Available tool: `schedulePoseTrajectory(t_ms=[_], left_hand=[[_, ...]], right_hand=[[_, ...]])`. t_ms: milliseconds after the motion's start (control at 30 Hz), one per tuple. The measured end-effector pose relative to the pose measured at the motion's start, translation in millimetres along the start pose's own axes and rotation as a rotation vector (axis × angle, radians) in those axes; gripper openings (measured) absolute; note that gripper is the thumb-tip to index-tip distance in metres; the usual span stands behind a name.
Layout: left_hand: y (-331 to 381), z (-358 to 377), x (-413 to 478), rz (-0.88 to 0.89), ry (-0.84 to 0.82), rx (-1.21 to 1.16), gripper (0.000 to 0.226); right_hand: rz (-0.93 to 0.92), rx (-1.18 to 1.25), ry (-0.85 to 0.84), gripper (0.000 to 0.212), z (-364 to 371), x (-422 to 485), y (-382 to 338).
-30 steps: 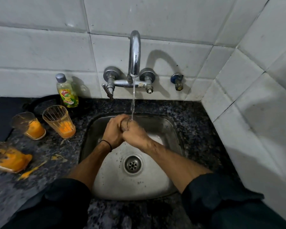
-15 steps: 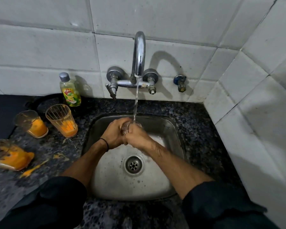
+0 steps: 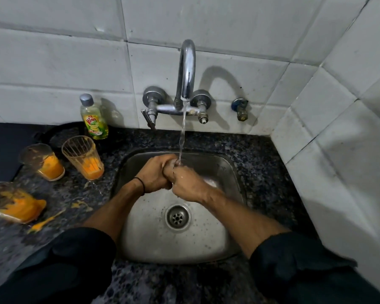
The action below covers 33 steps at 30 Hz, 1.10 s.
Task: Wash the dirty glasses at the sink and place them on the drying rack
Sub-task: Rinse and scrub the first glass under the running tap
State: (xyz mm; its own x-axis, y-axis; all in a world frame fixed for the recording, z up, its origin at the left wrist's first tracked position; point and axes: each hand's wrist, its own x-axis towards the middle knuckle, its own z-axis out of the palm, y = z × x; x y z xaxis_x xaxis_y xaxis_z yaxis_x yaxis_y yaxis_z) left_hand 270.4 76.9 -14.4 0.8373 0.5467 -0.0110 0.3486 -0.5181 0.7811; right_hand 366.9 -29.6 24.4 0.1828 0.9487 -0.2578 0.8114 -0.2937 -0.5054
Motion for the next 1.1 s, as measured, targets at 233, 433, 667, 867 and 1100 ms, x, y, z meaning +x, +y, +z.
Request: schedulePoseTrajectory(t_ms=[233, 433, 667, 867, 1100], left_hand=[[-5.1, -3.0, -7.4, 0.009, 0.007, 0.014, 0.044], [-5.2, 0.4, -5.6, -0.043, -0.132, 0.089, 0.057], [9.0, 7.7, -11.8, 0.022, 0.110, 0.025, 0.038], [6.5, -7.4, -7.5, -0.021, 0.028, 0.050, 0.050], [9.3, 3.1, -6.5, 0.015, 0.056, 0.006, 0.054]], right_hand=[[-0.074, 0.004, 0.088, 0.028, 11.5, -4.7, -4.3], [-0.428, -0.587, -0.041, 0.042, -18.0, -11.4, 19.5], [0.371, 0.585, 0.083, 0.036, 0.2, 8.5, -12.1], [-0.268, -0.329, 0.084, 0.047, -2.1, -12.3, 11.9], [-0.119, -0.063, -0.032, 0.030, -9.2, -4.3, 4.8]])
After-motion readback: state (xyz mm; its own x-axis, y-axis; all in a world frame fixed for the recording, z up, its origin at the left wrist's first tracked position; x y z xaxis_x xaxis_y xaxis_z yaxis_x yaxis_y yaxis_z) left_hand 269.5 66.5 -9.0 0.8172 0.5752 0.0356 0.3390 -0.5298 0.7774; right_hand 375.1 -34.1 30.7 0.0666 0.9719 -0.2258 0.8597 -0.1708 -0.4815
